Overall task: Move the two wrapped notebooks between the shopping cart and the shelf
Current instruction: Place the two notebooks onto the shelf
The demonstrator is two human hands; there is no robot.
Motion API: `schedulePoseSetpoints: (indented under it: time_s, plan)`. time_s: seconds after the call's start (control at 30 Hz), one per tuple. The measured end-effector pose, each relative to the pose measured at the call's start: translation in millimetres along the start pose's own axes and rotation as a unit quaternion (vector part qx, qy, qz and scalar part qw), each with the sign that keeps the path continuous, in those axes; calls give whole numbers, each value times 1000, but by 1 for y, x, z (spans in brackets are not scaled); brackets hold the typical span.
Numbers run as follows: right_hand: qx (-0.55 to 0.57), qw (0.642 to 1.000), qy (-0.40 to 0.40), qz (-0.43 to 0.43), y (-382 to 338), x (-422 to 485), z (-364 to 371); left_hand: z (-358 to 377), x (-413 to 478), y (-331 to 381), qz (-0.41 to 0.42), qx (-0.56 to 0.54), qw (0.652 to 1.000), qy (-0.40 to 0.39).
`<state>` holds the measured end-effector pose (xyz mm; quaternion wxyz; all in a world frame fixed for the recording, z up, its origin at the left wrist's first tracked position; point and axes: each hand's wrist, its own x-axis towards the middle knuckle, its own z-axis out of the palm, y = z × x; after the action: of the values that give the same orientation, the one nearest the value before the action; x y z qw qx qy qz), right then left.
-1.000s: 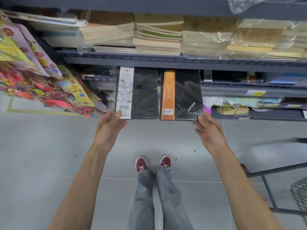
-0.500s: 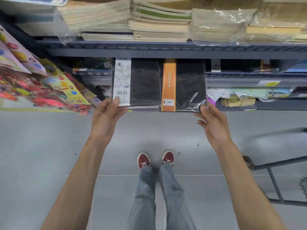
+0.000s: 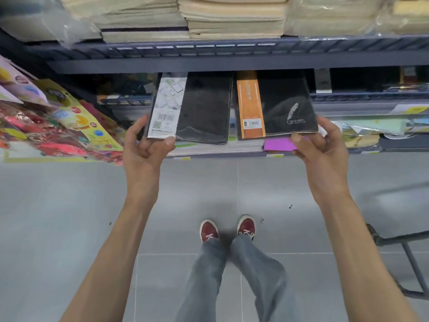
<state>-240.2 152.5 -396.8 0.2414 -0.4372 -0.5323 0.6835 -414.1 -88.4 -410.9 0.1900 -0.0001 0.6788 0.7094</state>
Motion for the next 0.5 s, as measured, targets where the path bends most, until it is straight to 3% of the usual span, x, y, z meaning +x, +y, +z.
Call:
schedulePoseSetpoints:
  time_s: [0.5]
  plan:
    - [59, 980, 62, -181, 40, 40, 24, 40, 25, -26, 184, -43, 979, 75]
